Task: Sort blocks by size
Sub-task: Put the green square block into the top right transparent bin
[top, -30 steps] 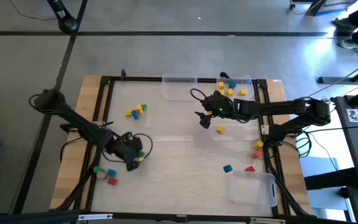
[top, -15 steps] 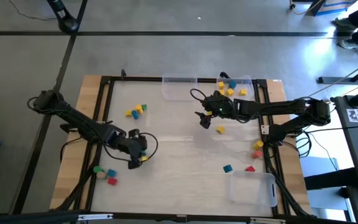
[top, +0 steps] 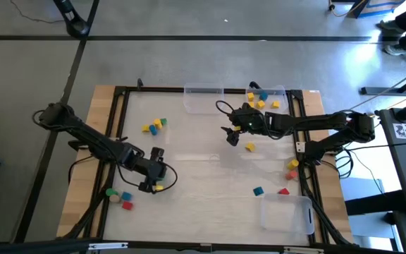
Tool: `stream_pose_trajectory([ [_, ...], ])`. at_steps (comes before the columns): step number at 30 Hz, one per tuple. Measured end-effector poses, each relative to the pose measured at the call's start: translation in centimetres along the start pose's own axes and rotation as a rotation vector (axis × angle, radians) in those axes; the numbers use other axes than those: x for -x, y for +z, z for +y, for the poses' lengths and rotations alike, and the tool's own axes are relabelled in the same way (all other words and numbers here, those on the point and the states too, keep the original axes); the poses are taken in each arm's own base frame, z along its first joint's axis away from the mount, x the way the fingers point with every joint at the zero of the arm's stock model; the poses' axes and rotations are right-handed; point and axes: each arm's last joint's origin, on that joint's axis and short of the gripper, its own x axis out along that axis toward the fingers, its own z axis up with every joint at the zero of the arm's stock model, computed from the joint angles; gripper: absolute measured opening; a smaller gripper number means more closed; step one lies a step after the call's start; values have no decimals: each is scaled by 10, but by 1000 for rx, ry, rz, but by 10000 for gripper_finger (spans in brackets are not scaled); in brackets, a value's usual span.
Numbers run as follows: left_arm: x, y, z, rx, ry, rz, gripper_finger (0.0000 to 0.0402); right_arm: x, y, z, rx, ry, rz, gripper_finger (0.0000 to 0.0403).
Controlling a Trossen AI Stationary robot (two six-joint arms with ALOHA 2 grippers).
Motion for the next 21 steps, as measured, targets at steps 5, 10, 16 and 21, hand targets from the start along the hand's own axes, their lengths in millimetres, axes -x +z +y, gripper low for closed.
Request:
stream_pose_trajectory([
  [5,-12,-11,-2,-40,5,73,237,0,0,0,-1,0,-1,294],
  [10,-18,-13,-3,-51,6,84,235,0,0,0,-3,0,-1,294],
  [16,-20,-7,-3,-135,6,35,188,0,0,0,-3,-1,-1,294],
  [21,-20,-7,-3,-164,5,35,128,0,0,0,4,-1,-1,294],
])
